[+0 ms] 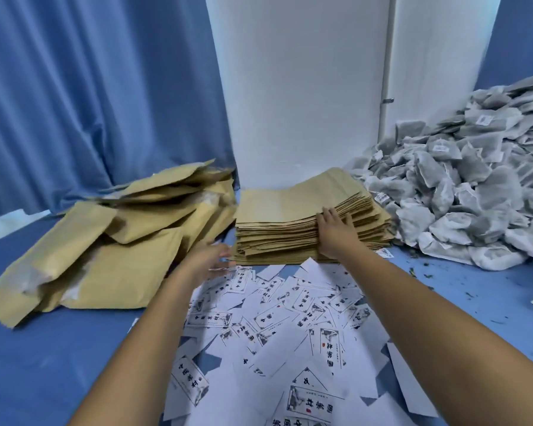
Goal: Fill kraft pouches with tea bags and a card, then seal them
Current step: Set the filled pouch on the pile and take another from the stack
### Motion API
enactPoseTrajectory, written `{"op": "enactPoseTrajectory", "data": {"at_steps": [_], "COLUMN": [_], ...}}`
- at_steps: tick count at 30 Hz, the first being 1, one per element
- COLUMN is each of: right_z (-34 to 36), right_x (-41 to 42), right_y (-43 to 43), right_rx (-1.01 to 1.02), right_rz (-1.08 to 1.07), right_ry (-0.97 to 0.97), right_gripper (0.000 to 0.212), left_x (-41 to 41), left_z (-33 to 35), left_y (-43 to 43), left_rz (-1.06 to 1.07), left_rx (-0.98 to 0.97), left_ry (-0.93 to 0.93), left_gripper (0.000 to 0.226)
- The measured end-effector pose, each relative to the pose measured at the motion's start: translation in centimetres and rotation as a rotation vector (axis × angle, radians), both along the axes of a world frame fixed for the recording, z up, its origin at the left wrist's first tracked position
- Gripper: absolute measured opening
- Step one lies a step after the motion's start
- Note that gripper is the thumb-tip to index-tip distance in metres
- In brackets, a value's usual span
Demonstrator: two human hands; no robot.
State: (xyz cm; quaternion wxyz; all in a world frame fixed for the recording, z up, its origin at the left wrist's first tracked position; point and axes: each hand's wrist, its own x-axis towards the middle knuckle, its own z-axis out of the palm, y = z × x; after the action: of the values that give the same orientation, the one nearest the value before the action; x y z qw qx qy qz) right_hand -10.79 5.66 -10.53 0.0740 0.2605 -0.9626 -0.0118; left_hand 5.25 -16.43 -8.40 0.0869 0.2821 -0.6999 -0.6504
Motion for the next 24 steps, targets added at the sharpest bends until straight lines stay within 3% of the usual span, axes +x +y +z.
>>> {"op": "enactPoseTrajectory", "data": {"at_steps": [2,7,10,12,14,17,20,22,24], "right_z": [-0.3,0.0,0.5,0.2,-0.5,-0.9,-0.1,-0.1,-0.5], "right_x": [-0.1,0.0,-1.0,-0.9,-0.5,0.6,2.3,4.0,5.6], "right_y": [0.0,-1.1,-1.0,-0.9,-0.6,0.7,2.6,3.4,4.1], "right_rx": [0.03,0.02,0.098,0.154,0.163,0.093,-0.069,-0.19,-0.302], "right_rz": [-0.007,0.058,0.001,0.0,0.071,0.184,0.24,0.304,0.301], "right_ry": [0.043,0.264,0.193,0.191,0.291,0.455,0.606,0.554,0.382], "right_gripper": [0.07,0.051,0.063,0.057,0.042,0.023,0.018,0.014,0.008], "left_x": [-0.6,-2.2,-2.8,-3.0,-3.3,-3.1,-3.4,-3.9,-4.1], "left_z": [0.0,0.1,0.2,0.2,-0.3,-0.9,-1.3,-1.4,-2.0], "left_y": [0.7,2.0,2.6,2.8,2.8,2.8,3.2,4.2,6.0], "left_rz": [-0.019,-0.005,0.003,0.018,0.012,-0.042,-0.116,-0.244,-0.317], "left_rx": [-0.014,-0.025,-0.03,-0.09,-0.309,-0.837,-1.307,-1.427,-1.493], "left_ry": [0.013,0.044,0.072,0.108,0.182,0.225,0.203,0.222,0.207], "left_gripper": [0.052,0.049,0.043,0.039,0.033,0.031,0.049,0.061,0.062]}}
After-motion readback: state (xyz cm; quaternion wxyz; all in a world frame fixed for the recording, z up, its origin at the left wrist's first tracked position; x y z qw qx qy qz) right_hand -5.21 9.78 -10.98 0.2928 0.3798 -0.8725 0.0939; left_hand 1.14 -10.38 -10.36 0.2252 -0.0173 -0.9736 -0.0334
